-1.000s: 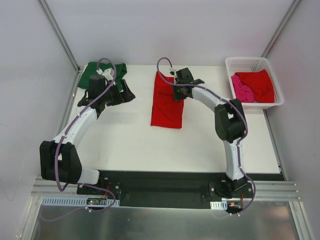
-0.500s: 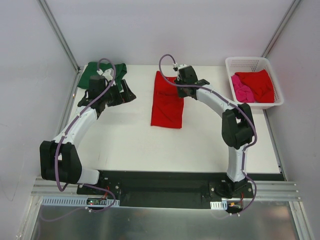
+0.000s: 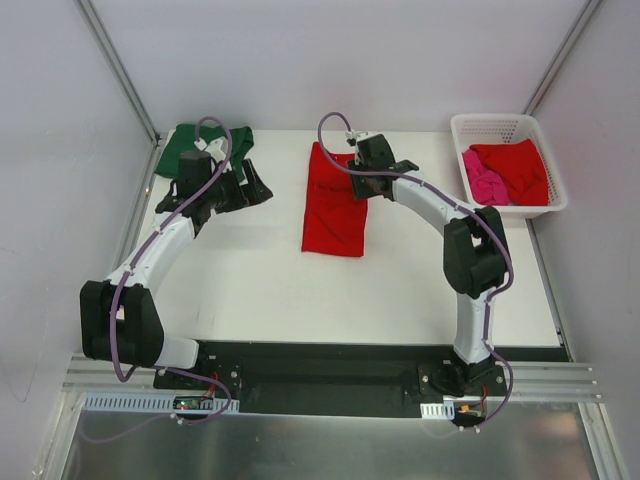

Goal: Fold and stack the t-shirts
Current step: Fold the tshirt

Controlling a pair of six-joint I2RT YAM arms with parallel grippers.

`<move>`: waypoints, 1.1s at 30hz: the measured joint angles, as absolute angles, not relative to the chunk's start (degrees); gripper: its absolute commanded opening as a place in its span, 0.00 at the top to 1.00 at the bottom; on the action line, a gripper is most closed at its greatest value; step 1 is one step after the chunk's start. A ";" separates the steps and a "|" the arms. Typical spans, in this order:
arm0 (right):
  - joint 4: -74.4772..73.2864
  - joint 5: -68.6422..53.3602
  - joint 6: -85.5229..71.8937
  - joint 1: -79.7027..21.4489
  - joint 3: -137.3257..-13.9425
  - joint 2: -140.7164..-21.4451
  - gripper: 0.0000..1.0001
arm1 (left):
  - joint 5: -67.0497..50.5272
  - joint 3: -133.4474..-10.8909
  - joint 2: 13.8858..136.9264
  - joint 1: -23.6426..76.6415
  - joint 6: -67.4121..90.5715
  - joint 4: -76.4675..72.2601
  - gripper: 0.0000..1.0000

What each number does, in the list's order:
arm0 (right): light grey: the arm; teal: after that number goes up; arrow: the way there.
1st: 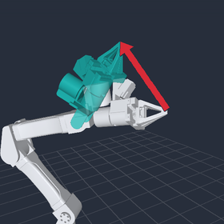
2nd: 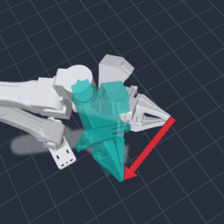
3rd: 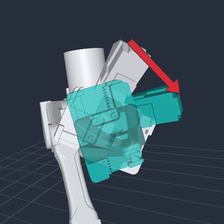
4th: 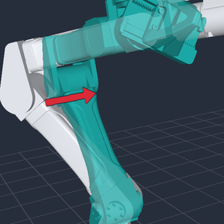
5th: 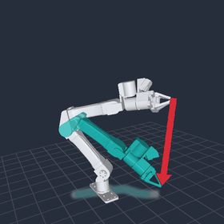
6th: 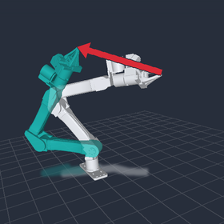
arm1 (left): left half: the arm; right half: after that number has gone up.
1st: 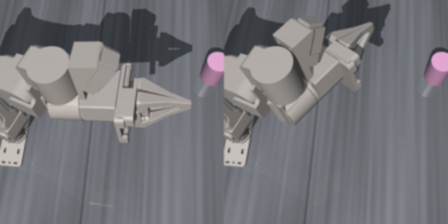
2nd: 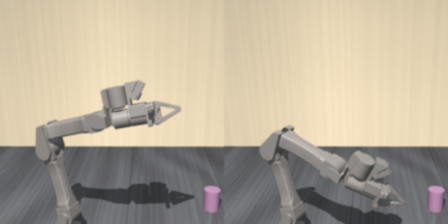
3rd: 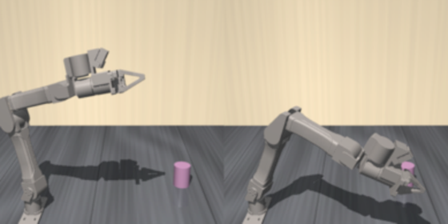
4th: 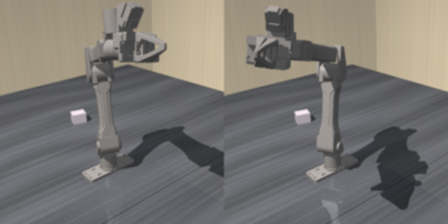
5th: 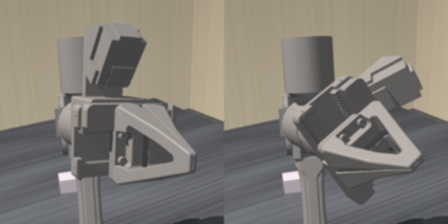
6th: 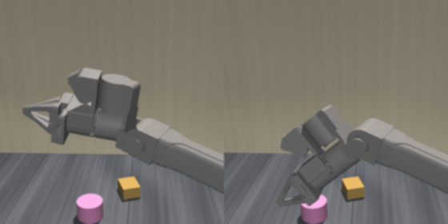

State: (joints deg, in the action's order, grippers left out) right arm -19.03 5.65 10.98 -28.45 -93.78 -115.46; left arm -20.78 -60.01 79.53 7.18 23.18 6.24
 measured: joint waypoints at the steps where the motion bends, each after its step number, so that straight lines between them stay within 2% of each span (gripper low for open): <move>1: -19.07 5.61 10.98 -28.45 -93.73 -115.46 0.61 | -20.80 -60.01 79.53 7.18 23.18 6.22 0.01; 21: -20.40 2.15 15.00 -28.29 -92.12 -115.57 0.62 | -20.88 -60.01 80.29 7.18 23.18 6.22 0.01; 33: -21.87 2.81 19.92 -27.27 -96.86 -120.73 0.61 | -20.88 -60.01 80.82 7.18 23.16 6.22 0.01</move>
State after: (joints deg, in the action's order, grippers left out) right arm -21.87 2.81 19.92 -27.27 -96.86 -120.73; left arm -20.88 -60.01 80.82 7.18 23.16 6.22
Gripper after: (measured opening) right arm 0.386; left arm 0.993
